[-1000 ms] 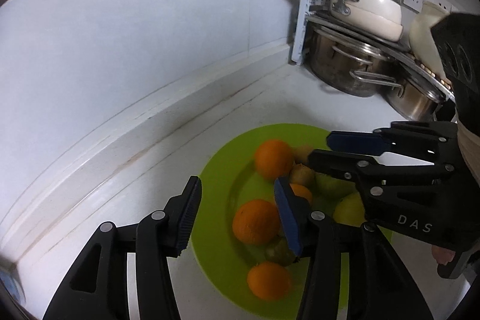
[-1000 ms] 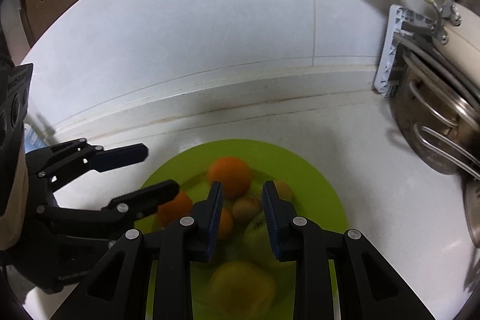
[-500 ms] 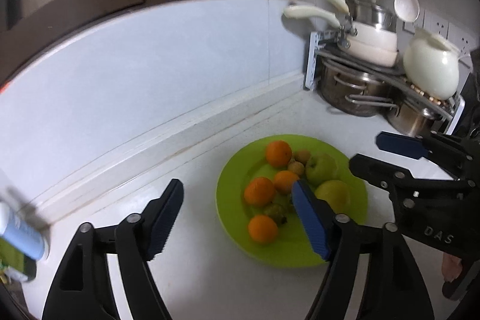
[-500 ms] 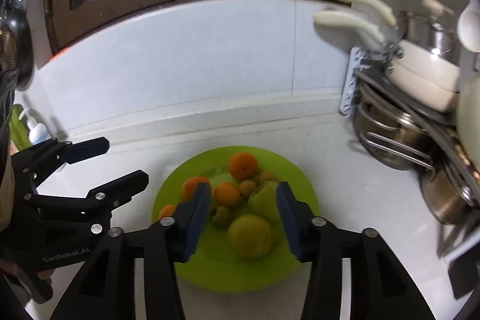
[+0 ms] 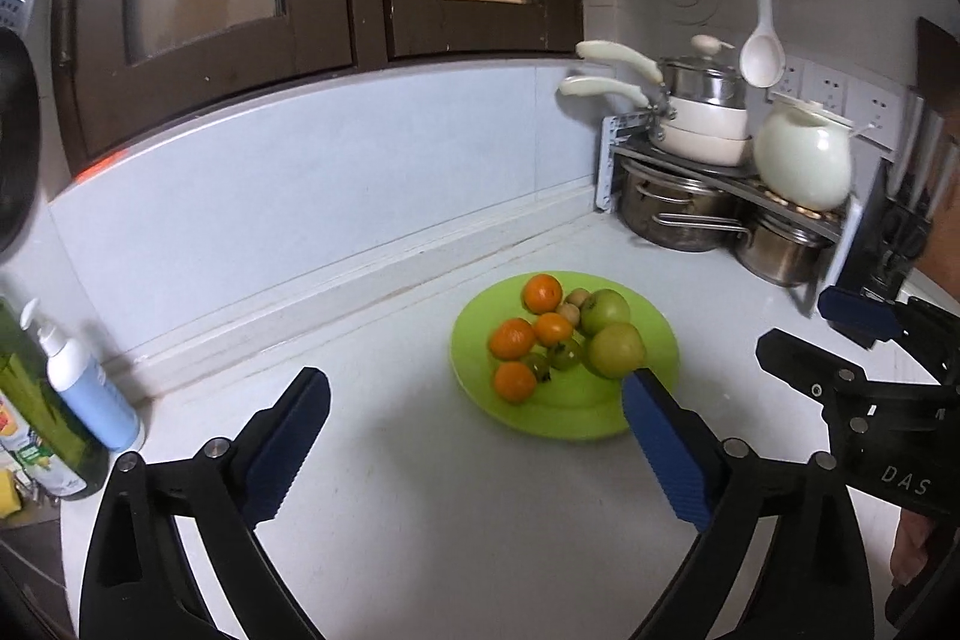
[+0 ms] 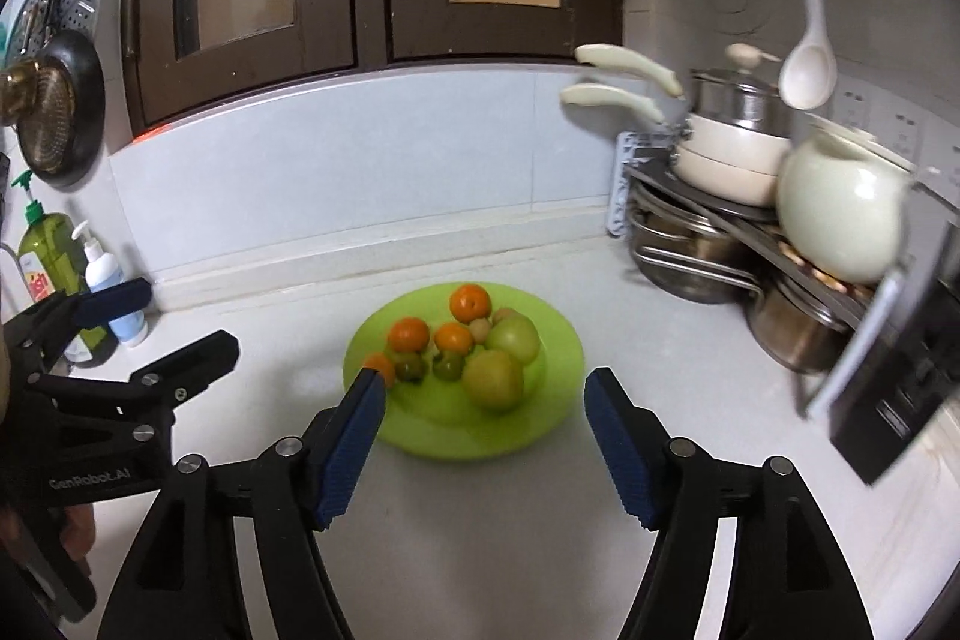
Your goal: Organize fruits
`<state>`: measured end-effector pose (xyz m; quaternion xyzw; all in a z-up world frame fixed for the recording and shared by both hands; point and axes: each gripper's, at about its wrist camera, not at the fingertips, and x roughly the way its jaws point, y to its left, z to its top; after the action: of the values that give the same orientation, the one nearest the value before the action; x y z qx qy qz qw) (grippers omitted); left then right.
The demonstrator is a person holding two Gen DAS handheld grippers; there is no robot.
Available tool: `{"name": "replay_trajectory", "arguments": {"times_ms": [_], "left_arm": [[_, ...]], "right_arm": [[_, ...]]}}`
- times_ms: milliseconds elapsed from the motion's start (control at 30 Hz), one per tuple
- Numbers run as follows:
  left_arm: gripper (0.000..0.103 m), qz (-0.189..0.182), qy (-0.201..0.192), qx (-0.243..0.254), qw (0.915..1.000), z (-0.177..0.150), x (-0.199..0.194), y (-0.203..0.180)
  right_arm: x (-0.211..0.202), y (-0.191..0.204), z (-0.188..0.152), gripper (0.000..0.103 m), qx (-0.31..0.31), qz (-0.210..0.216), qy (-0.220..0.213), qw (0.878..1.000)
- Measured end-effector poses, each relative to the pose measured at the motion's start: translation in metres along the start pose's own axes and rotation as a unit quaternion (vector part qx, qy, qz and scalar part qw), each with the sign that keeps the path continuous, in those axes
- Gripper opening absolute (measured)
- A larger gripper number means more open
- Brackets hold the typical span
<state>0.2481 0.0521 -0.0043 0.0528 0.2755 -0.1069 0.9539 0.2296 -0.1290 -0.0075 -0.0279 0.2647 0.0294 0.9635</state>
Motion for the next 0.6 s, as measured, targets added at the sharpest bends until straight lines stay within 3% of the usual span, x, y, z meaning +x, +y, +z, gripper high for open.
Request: {"name": "replay_trajectory", "arguments": {"times_ms": [233,600], "left_arm": [[0.103,-0.016,-0.010,0.011,0.9998,-0.016,-0.036,-0.007],[0.103,-0.013,-0.025,-0.002,0.9996,-0.034,-0.088,-0.030]], "right_arm": [[-0.048,0.008,-0.027,0.076,0.029,-0.026,-0.012,0.999],[-0.094,0.001,-0.048,0.077,0.032,-0.015,-0.021,0.999]]}}
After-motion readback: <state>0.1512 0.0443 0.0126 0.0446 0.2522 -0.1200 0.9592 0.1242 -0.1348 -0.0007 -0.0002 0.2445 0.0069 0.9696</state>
